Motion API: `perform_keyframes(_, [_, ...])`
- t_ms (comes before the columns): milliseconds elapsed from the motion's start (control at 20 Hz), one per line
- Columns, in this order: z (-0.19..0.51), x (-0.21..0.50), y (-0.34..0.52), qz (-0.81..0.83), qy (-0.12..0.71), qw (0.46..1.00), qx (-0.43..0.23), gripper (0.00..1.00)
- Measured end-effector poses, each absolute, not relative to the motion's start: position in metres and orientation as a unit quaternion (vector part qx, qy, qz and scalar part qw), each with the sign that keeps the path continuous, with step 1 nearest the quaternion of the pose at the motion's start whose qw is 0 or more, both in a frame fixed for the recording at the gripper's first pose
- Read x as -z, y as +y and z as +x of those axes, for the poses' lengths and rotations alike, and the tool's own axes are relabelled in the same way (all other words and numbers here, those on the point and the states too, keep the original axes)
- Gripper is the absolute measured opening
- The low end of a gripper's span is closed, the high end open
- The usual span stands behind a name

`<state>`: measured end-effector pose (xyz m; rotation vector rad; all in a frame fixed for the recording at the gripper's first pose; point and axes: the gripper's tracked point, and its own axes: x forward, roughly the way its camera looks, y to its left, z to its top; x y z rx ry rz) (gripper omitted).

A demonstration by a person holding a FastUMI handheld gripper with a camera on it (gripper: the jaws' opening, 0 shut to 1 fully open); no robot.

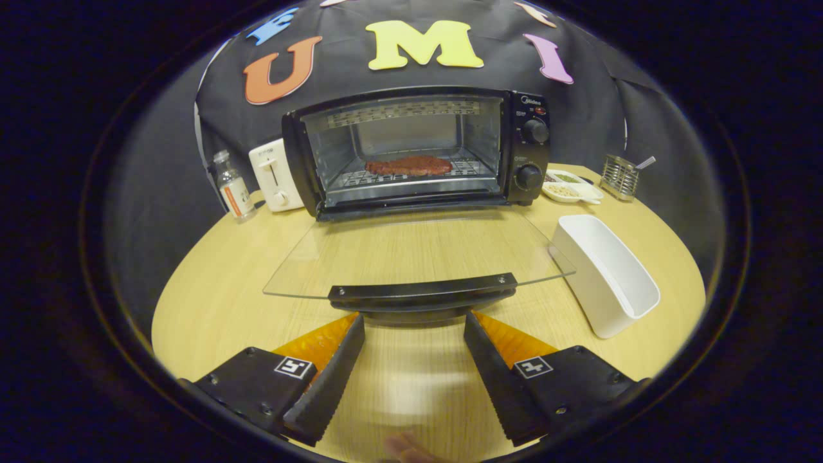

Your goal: Open the toaster oven, put the food inside, and close the toaster oven door.

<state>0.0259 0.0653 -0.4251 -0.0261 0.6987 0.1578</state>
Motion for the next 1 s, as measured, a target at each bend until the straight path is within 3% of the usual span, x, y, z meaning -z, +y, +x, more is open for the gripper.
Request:
perform_keyframes(600, [0.033, 0.389, 0.068, -0.024, 0.285, 0.956, -0.072, 0.99])
perform_keyframes(1000, [0.066, 0.316, 0.081, -0.095, 0.166, 0.978, -0.083, 1.0])
